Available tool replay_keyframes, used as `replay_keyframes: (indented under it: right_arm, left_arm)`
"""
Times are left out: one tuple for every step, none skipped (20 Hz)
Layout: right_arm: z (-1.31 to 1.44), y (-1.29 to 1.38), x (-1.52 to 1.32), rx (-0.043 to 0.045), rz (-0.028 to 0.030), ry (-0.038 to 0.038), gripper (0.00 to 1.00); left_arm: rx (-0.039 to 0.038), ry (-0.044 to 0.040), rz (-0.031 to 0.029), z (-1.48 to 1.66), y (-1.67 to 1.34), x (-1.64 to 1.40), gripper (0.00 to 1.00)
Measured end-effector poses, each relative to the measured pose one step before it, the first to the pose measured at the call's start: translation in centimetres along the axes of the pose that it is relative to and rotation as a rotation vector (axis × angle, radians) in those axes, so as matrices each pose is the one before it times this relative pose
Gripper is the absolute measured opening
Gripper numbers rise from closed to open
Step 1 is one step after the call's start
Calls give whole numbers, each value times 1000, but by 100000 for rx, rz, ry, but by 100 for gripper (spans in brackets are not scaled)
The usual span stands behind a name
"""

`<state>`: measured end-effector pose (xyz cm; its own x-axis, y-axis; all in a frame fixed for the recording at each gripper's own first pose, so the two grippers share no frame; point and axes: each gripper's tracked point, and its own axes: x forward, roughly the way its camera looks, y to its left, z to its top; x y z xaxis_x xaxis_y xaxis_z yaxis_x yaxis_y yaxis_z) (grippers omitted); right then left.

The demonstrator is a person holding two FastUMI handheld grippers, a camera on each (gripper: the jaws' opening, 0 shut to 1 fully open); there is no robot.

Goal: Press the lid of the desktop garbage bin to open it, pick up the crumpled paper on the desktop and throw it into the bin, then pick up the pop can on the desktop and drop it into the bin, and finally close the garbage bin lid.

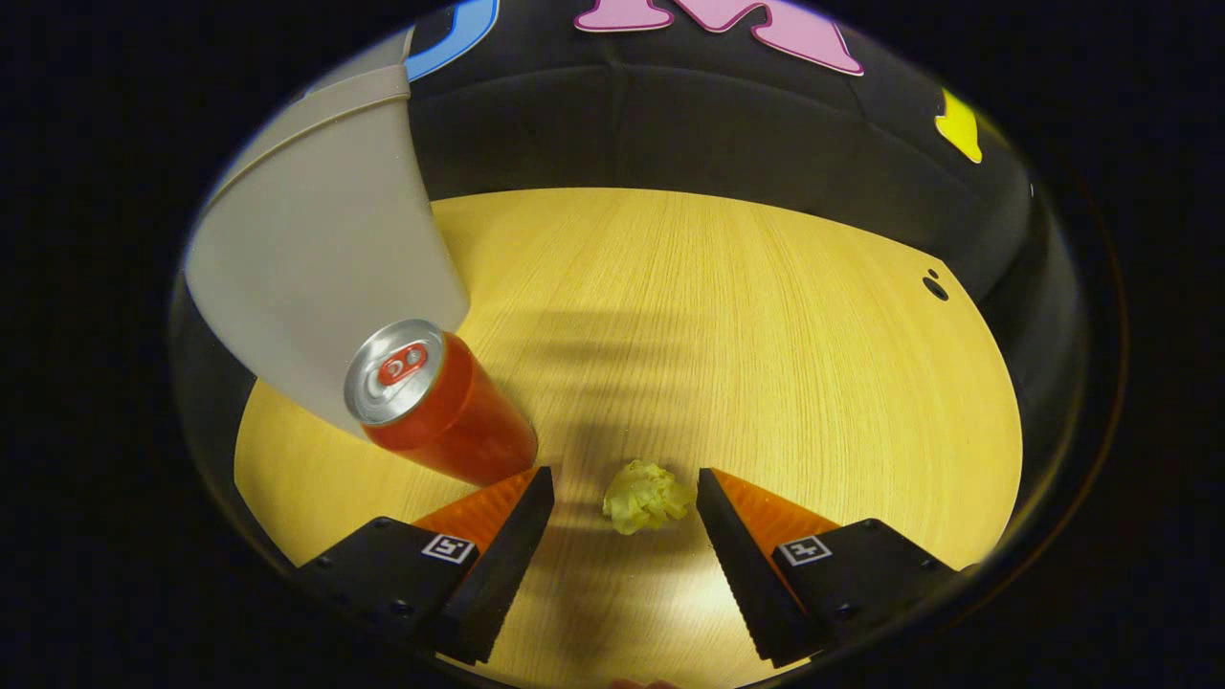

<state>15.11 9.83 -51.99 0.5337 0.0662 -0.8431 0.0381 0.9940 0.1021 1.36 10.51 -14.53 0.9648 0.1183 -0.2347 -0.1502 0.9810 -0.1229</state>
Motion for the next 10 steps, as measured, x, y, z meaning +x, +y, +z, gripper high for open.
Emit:
replay_keyframes:
  right_arm:
    - [-425,-199,621,-138,-1332,1504,98]
    - [-542,-238,561,233,-984,2081,98]
    - [-424,-132,430,617,-203,1825,98]
    - [-236,-95,104,232,763,1319,98]
    - [404,-45,86,841,343,-1195,99]
    - [105,-107,20,-489,-196,-269,97]
    - [49,55,-141,-337,680,-79,95]
    - [-5,-96,174,-397,-744,-59,77]
    - [-115,-371,-236,-852,-2066,-168,59]
    - [-55,-246,5,-702,-876,-336,41]
  left_arm:
    - [1178,1719,1281,-830,540,0,94]
    - [1385,1461,1352,-448,385,-114,93]
    - [1112,548,543,-190,148,-98,95]
    - [607,251,-284,14,-168,98,95]
    - [625,513,-516,-81,-299,128,94]
    - [802,244,-795,89,-294,131,93]
    - [681,19,-497,-97,-207,166,94]
    - [165,-455,-756,218,-326,187,95]
    - [-92,128,-959,-78,-368,33,95]
    - [31,-18,-216,95,-237,79,95]
